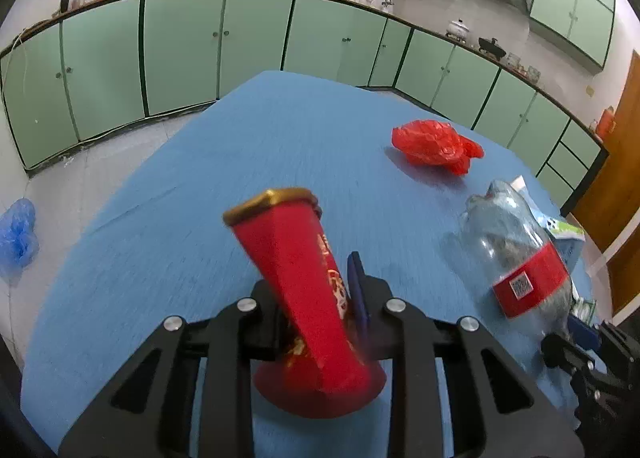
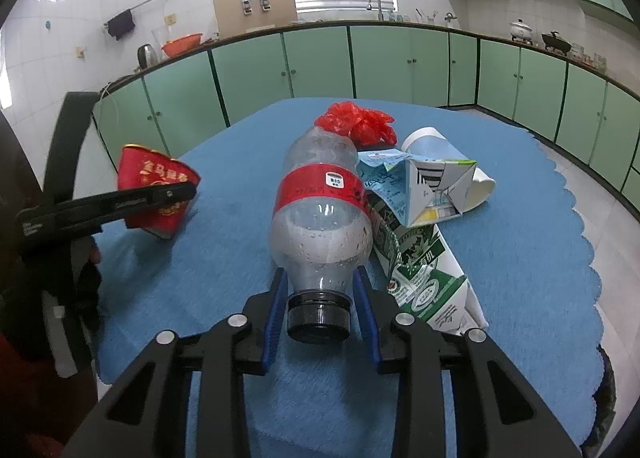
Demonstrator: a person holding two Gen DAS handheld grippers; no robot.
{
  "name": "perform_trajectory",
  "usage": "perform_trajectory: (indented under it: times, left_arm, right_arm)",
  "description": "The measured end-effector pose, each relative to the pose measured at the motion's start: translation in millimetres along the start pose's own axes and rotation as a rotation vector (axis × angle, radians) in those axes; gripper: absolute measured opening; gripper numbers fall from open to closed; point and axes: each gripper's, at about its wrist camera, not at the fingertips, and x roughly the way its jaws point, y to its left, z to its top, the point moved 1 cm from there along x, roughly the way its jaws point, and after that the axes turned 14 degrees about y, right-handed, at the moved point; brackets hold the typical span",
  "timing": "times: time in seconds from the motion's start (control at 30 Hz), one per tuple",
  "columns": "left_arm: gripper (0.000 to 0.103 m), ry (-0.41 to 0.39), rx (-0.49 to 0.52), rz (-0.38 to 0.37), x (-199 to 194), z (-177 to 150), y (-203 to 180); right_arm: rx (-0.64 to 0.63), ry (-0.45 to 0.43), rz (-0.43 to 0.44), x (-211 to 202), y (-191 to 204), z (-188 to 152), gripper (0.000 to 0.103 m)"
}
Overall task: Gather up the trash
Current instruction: 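Carry the red cup and clear bottle over the black bin and open both tools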
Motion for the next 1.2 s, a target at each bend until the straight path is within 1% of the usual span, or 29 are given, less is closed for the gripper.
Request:
perform_trajectory:
  times: [0.17, 0.33, 0.63, 0.83, 1.2]
  left_arm:
    - [0.025, 0.0, 0.045, 0.019, -5.9, -9.5, -2.9]
    - [0.024, 0.003, 0.056, 0.007, -11.7, -12.0, -6.1]
    - [0.023, -0.034, 0.085, -0.011, -37.3, -12.7, -18.9]
    - [0.023, -0.064, 0.119, -0.038, -56.9, -8.1, -35.6]
    - [0.022, -0.111, 0.205, -0.103, -85.4, 0.1, -74.9]
  right_arm:
    - [0.004, -0.01, 0.007, -5.0, 1.1, -0.8, 0.032]
    - [-0.011, -0.021, 0.0, -12.9, 5.3, 2.0, 0.032]
    - [-0.038, -0.058, 0.001, -40.8, 7.0, 12.8, 0.031]
    - [-0.06, -0.088, -0.01, -64.0, 6.9, 19.6, 0.031]
    - [-0.061, -0.164, -0.01, -111.9, -3.9, 28.8, 0.031]
